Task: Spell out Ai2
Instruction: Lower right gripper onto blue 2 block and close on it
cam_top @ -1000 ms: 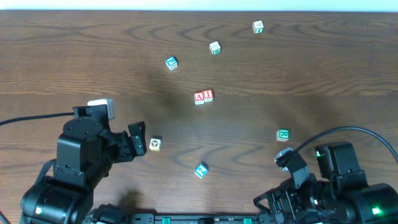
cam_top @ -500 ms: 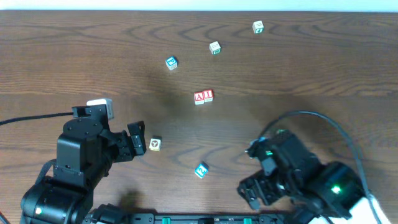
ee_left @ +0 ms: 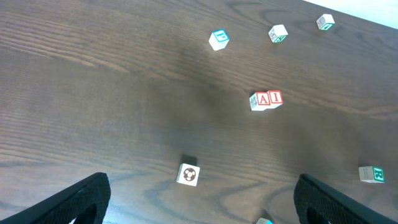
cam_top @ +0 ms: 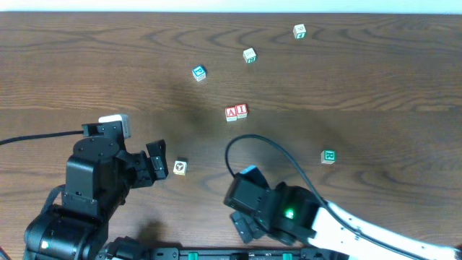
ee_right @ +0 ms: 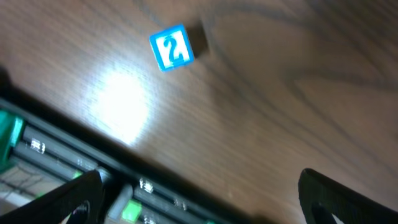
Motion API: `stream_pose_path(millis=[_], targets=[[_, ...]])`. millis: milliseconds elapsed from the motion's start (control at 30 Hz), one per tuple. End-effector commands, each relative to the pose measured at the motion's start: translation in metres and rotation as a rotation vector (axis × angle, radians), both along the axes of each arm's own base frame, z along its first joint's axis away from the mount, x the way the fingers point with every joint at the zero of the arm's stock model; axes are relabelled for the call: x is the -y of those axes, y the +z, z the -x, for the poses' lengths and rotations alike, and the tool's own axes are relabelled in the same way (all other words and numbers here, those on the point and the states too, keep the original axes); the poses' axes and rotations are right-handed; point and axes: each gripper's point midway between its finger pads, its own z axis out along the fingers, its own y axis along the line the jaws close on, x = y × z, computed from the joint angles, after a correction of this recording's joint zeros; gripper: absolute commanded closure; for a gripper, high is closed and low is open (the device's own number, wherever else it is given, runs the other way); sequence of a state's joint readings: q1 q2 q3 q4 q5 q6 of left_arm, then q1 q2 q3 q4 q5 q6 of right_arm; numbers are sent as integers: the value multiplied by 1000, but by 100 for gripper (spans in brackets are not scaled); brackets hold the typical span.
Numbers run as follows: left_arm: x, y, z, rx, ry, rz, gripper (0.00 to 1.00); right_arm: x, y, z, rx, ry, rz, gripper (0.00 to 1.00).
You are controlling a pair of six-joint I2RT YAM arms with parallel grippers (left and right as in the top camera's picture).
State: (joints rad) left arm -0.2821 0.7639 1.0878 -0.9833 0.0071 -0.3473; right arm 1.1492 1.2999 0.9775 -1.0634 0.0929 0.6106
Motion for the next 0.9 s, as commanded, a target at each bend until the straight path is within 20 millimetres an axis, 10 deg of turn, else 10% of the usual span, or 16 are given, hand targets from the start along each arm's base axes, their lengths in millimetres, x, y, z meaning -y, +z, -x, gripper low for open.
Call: stream_pose_path(millis=[0,867], targets=[[-4,3,-1,11,21,-9,5,-6,-10,-6,18,-18,25,1],[-9,1,0,3,41,-31,5,-45,-48,-39,113,429,79,1]])
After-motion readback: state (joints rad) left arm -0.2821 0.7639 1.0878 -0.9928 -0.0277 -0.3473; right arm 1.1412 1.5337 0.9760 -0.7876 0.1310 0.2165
